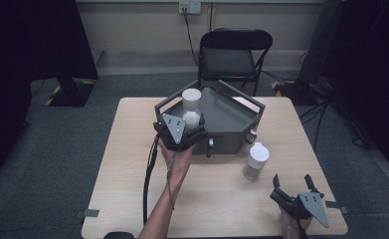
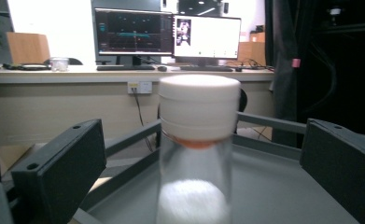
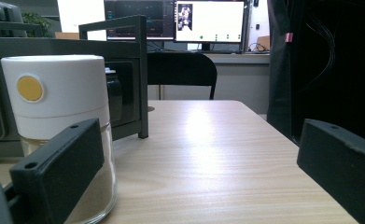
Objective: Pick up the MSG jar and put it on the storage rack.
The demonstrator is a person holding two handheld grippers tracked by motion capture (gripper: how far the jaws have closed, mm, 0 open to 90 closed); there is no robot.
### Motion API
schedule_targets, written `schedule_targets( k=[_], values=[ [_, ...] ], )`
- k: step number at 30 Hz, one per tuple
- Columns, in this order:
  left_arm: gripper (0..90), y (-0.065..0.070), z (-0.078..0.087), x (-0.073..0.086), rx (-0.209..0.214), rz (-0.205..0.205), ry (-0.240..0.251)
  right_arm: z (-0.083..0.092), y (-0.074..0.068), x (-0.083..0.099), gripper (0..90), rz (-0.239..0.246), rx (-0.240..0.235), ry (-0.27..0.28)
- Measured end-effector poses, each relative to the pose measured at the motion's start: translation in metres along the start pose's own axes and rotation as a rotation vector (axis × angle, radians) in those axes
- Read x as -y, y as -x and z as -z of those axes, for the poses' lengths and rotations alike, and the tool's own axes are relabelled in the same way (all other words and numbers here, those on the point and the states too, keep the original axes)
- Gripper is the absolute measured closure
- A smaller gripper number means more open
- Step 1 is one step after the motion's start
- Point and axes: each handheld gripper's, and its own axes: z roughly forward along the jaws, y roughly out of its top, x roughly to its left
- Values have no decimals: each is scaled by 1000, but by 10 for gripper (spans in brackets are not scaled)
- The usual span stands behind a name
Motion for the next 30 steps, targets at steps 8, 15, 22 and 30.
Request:
schedule_targets(
  k=[8, 15, 22, 30],
  values=[
    [0, 8, 22, 12, -22, -28, 20, 0, 0, 0, 0, -1, 0, 0],
    [0, 8, 42, 26, -17, 17, 16, 0, 0, 0, 0, 0, 0, -1],
    [0, 9, 56, 41, -44, 15, 8, 0, 0, 0, 0, 0, 0, 0],
    [6, 7, 77, 73, -64, 34, -25, 0, 0, 0, 0, 0, 1, -1]
  ],
)
